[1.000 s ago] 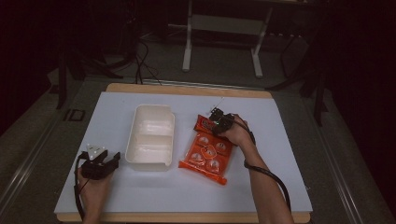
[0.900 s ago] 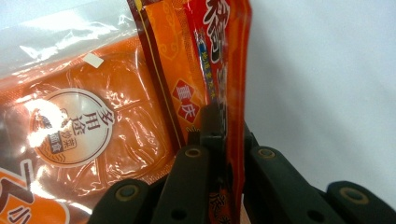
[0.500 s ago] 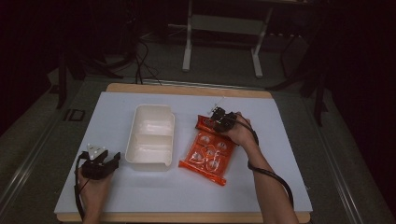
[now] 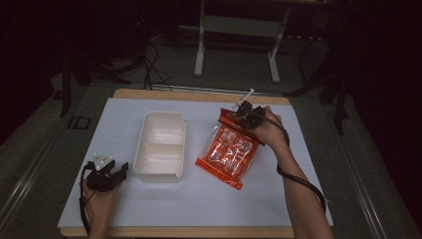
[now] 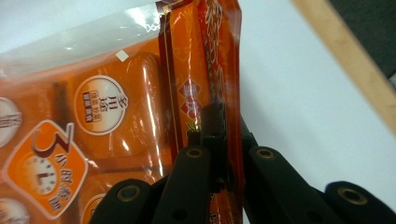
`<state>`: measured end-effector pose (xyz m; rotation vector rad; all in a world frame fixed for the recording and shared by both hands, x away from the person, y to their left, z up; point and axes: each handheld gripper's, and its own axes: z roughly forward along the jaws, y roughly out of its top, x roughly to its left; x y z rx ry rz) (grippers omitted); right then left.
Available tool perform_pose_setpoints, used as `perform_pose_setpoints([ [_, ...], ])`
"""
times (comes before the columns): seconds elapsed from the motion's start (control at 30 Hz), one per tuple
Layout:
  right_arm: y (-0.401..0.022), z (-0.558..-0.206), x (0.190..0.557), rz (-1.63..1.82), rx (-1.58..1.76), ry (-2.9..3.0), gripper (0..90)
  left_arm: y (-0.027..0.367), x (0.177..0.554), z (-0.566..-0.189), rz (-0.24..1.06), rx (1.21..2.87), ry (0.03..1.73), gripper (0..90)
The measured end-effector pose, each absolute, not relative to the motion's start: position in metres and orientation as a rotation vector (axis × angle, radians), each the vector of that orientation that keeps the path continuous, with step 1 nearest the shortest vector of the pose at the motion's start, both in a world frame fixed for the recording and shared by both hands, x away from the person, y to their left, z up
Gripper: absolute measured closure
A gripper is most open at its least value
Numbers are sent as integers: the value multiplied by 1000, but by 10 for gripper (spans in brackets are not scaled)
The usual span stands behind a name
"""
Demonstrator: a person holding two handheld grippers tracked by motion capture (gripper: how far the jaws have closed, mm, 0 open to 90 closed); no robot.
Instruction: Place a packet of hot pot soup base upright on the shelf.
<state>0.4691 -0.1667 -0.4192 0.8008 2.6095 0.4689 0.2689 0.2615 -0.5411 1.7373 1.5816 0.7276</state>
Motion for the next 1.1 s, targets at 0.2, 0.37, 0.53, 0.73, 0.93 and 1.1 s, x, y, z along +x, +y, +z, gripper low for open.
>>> perform_pose_setpoints([
  [0.2,-166,-391,467,493,776,2557,899,262,269,-541,725,1733,1582,495],
  [0.37,-165,-371,463,530,755,2526,898,262,269,-541,726,1734,1583,495],
  [0.53,-162,-351,456,655,741,2617,898,262,269,-541,727,1734,1583,495],
  [0.73,-157,-339,450,665,680,2821,897,261,269,-541,729,1739,1583,495],
  [0.93,-151,-336,445,669,609,2932,891,261,269,-541,731,1739,1583,494],
  [1.1,-144,-340,444,600,573,2961,867,261,269,-541,733,1739,1580,494],
])
